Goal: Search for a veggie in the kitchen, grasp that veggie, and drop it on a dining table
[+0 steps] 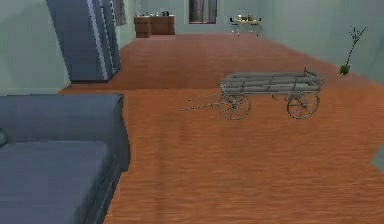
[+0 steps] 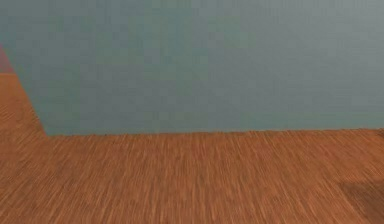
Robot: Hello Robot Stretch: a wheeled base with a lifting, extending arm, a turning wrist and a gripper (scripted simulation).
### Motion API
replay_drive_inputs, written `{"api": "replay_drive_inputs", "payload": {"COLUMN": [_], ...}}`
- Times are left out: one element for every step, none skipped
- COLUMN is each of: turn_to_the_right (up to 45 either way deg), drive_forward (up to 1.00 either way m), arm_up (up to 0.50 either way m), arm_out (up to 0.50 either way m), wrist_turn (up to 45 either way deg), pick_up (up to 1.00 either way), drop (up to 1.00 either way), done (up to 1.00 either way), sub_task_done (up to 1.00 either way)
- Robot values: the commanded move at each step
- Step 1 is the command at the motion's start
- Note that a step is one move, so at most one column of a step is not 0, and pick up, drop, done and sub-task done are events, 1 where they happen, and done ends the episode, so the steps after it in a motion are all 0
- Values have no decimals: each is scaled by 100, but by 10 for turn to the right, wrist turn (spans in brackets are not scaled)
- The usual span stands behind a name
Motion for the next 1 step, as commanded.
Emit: {"api": "replay_drive_inputs", "payload": {"turn_to_the_right": [0], "drive_forward": [100], "arm_up": [0], "arm_out": [0], "wrist_turn": [0], "pick_up": [0], "drop": [0], "done": [0], "sub_task_done": [0]}}
